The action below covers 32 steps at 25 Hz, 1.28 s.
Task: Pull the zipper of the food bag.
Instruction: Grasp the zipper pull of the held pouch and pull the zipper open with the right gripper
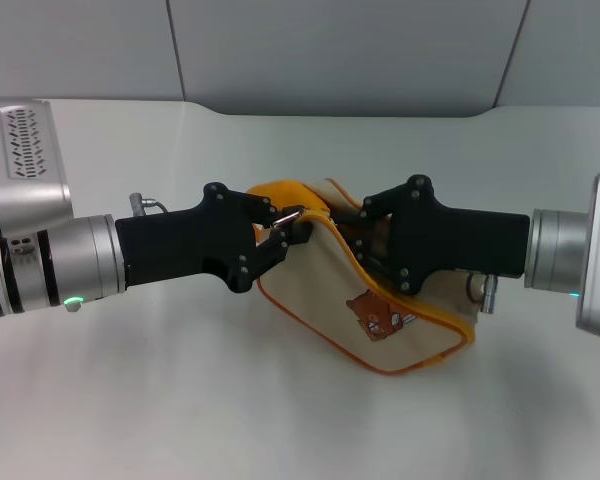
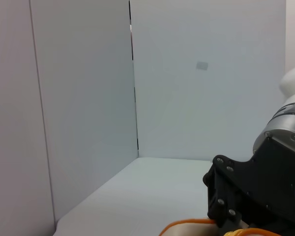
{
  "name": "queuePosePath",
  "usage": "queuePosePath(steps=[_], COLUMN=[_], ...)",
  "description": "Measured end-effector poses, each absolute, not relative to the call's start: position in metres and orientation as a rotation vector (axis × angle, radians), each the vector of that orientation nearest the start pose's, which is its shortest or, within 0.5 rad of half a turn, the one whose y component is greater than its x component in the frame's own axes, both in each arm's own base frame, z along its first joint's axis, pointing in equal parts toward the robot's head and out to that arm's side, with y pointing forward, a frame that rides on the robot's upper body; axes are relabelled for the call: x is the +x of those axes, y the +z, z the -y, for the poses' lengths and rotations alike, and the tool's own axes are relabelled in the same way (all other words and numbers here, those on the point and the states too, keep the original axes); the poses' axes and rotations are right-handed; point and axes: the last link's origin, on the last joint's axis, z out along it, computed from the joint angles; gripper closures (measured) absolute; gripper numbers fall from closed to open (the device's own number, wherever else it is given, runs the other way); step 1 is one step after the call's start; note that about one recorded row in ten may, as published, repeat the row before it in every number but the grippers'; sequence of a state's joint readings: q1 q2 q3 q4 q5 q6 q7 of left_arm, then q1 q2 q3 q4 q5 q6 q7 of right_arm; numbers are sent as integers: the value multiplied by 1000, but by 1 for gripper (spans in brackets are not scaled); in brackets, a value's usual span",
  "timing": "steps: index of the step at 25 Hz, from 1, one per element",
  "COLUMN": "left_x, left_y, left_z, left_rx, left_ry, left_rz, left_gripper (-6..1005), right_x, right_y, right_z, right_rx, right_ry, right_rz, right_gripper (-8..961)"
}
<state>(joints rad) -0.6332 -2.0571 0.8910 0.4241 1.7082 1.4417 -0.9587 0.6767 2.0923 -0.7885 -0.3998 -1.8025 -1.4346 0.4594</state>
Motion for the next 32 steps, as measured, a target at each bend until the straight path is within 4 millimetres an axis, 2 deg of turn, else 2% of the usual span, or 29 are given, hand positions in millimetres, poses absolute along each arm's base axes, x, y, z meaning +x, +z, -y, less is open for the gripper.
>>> queuePosePath(steps=[3, 12, 17, 25, 32], left_x=[-226, -230, -240, -258, -257], left_y=[-35, -30, -23, -14, -26], left_z=[-349, -349, -353, -353, -343], left_rx=[-2711, -2681, -2615, -2530, -2545], left_ry=[-802, -813, -805, -800, -839], left_rz=[141, 164, 232, 344, 392], left_gripper=[875, 875, 874, 874, 879], right_x=[215, 217, 236, 287, 291], right_y=[-50, -49, -46, -24, -13], right_z=[-353, -352, -341, -299, -296], right_rx=[-2582, -2578, -2590, -2597, -2502], right_ry=[657, 658, 635, 587, 666], right_rz=[493, 476, 412, 221, 135], right_gripper=[814, 916, 954, 904, 861])
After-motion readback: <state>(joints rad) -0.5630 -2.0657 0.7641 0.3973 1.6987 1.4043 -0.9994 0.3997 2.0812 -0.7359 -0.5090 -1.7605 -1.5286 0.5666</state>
